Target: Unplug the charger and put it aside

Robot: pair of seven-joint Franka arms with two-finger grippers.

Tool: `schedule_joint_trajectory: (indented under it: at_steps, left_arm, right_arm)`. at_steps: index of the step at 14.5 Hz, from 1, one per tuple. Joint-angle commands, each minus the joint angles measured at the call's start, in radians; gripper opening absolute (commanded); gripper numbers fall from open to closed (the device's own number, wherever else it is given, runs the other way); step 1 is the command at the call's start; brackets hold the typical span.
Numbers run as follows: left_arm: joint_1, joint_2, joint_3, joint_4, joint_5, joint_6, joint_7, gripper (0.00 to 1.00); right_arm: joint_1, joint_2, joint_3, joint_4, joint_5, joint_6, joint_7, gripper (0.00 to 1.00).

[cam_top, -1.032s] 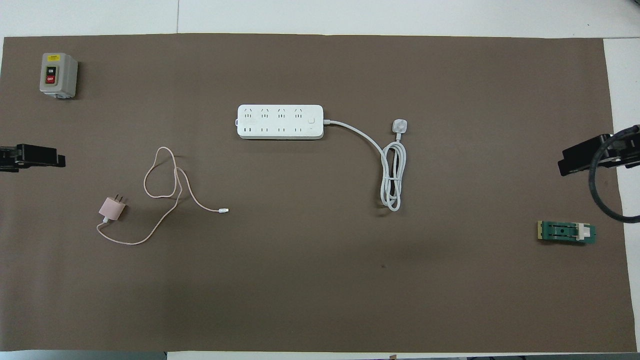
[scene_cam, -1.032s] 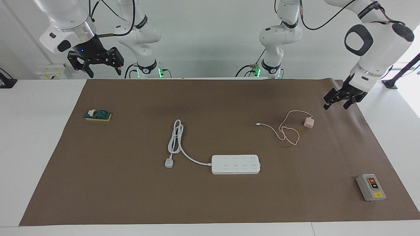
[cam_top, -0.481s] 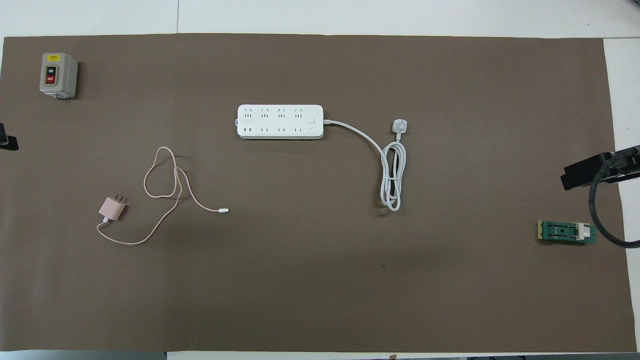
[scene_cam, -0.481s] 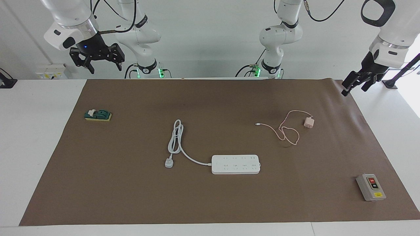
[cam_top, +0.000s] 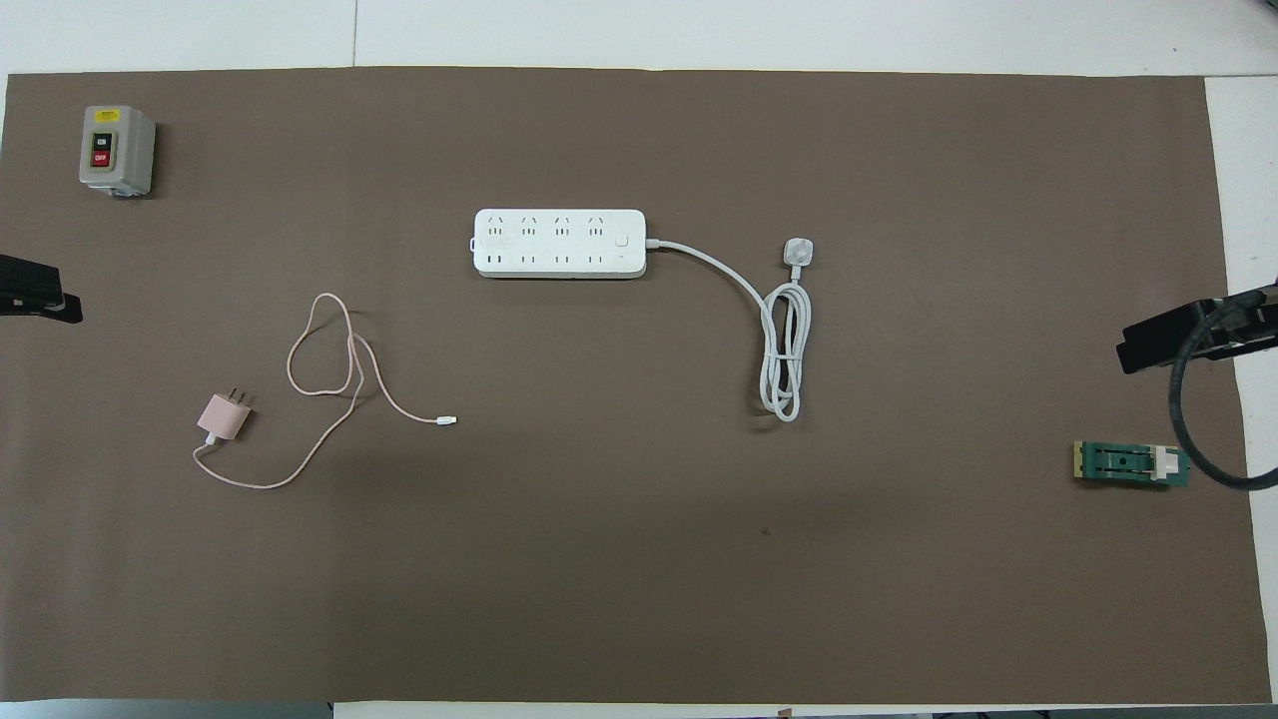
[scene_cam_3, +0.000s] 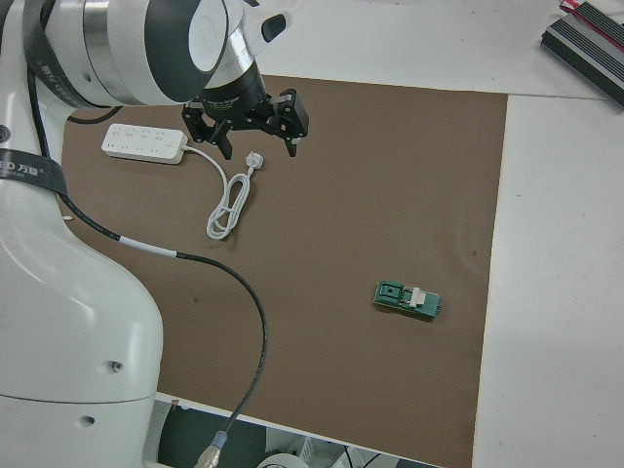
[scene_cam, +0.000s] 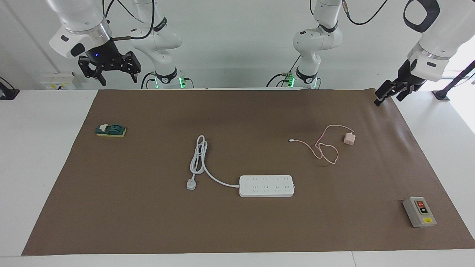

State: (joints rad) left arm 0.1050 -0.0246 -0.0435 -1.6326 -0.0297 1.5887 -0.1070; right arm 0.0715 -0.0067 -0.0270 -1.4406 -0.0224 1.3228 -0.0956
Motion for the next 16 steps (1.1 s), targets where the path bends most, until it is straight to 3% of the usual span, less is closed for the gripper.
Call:
schedule_joint_trajectory:
  at_steps: [1,7,16]
  left_arm:
    - [-0.03,0.02,0.002,0.036,0.014,-0.026,0.033,1.0]
    - [-0.088,0.018,0.002,0.027,0.005,0.033,0.124,1.0]
    - [-0.09,0.02,0.004,0.034,0.016,-0.03,0.129,1.0]
  right_arm:
    - [-0.031,-0.018,0.034,-0.026,-0.019,0.018,-0.03,1.0]
    - [-0.045,-0.016,0.053,-0.026,-0.013,0.015,0.028,1.0]
    - [-0.045,-0.015,0.045,-0.02,-0.008,0.03,0.1,1.0]
